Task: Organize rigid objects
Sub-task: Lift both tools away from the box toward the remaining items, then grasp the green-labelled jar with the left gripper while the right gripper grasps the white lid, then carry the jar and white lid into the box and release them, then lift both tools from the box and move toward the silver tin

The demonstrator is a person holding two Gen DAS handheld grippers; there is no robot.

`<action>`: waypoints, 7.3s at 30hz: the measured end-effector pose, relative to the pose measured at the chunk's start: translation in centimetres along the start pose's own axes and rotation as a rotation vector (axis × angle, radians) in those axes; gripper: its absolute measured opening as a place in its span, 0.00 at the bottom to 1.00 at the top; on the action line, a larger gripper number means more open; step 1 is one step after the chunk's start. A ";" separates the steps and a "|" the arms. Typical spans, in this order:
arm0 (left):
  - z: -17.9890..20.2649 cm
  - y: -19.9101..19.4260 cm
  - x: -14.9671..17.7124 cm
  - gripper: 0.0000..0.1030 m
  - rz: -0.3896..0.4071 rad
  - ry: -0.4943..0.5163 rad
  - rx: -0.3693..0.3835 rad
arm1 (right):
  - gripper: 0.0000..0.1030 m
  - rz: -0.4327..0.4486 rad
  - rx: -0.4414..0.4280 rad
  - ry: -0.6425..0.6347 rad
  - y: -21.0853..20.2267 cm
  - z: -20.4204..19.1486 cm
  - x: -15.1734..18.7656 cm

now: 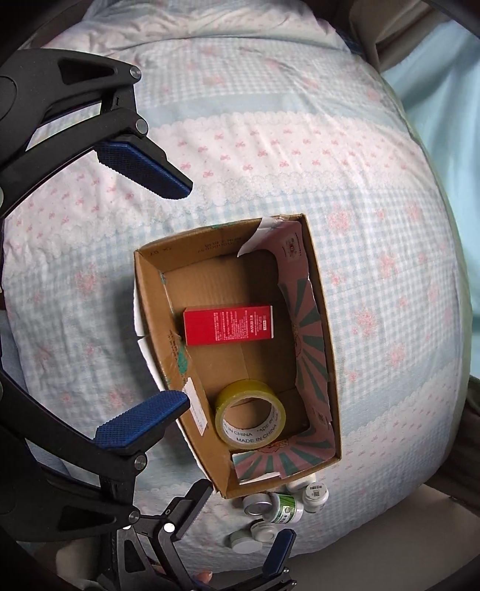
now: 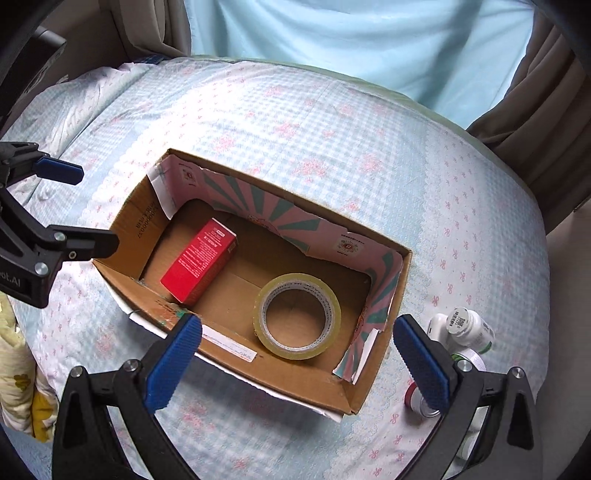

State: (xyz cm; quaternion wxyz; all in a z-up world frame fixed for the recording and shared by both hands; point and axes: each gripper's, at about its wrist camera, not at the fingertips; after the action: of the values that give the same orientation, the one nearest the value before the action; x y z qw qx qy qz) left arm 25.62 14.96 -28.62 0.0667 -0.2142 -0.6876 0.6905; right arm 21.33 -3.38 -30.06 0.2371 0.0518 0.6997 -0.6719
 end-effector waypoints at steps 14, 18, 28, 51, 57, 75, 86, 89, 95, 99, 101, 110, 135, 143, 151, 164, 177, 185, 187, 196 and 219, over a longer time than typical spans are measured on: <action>6.1 -9.7 2.8 1.00 0.170 0.113 0.063 | 1.00 0.049 0.095 0.420 -13.6 5.4 6.9; 9.6 -10.8 2.8 1.00 0.189 0.124 0.103 | 1.00 0.070 0.107 0.520 -16.3 9.0 9.7; 19.3 -10.7 1.3 1.00 0.203 0.146 0.093 | 1.00 0.098 0.061 0.622 -18.3 19.5 14.0; 35.1 2.9 -9.4 1.00 0.087 0.097 0.135 | 1.00 -0.025 -0.092 0.177 -4.4 37.1 10.3; 36.3 9.0 -12.7 1.00 0.051 0.085 0.164 | 1.00 -0.038 -0.110 0.110 0.0 36.3 12.8; 39.6 19.7 -14.4 0.86 -0.005 0.162 0.144 | 0.72 -0.056 -0.068 -0.055 10.1 31.8 17.0; 40.7 20.6 -14.8 0.69 -0.027 0.186 0.137 | 0.52 -0.095 -0.070 -0.052 11.3 31.7 17.0; 40.8 20.5 -15.0 0.69 -0.025 0.170 0.145 | 0.52 -0.096 -0.066 -0.046 11.2 31.6 16.9; 41.0 19.9 -15.0 0.69 -0.003 0.175 0.141 | 0.52 -0.083 -0.061 -0.021 10.8 31.8 16.7; 41.1 18.6 -14.5 0.69 0.020 0.178 0.146 | 0.52 -0.061 -0.053 -0.011 9.9 32.0 16.9; 41.0 18.0 -14.4 0.69 0.035 0.177 0.147 | 0.52 -0.048 -0.050 -0.003 9.3 32.2 16.8; 39.1 12.2 -13.3 0.69 0.122 0.133 0.162 | 0.52 0.015 -0.030 0.036 5.3 32.1 16.4; 23.1 -14.9 -2.1 0.69 0.378 -0.118 0.057 | 0.52 0.177 -0.126 0.153 -16.7 19.9 7.0; 13.7 -15.6 2.8 0.69 0.377 -0.175 0.056 | 0.52 0.164 -0.145 0.185 -16.7 11.8 4.5; 5.8 -12.6 4.6 0.69 0.315 -0.165 0.061 | 0.52 0.113 -0.169 0.330 -14.0 4.5 1.6; -0.5 -3.9 0.8 0.69 0.170 -0.135 0.043 | 0.52 -0.023 -0.095 0.404 -4.3 1.3 -0.9; -2.1 9.1 -3.3 0.69 -0.056 -0.122 0.059 | 0.52 -0.189 -0.076 0.441 6.8 2.0 -0.8; -2.4 12.8 -4.1 0.69 -0.133 -0.119 0.059 | 0.52 -0.271 -0.088 0.467 10.8 2.4 -0.9; -2.3 12.9 -4.4 0.70 -0.135 -0.118 0.057 | 0.52 -0.279 -0.093 0.473 11.2 2.5 -1.0; -1.7 10.3 -4.7 1.00 -0.076 -0.076 0.057 | 1.00 -0.290 -0.105 0.517 11.0 3.7 -0.7; -0.2 -1.1 -0.5 1.00 0.099 -0.120 0.020 | 1.00 -0.138 -0.056 0.497 -0.1 3.5 0.2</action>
State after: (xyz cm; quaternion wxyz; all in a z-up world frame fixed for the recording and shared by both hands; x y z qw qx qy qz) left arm 25.97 14.99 -27.45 -0.0067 -0.2056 -0.6722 0.7113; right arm 22.01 -6.79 -30.03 0.0128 0.1609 0.7567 -0.6335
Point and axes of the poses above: each gripper's, at about its wrist camera, not at the fingertips, and y roughly the way its jaws point, z to its right, x to its underside, and after that the axes turned 7 degrees about y, right-handed
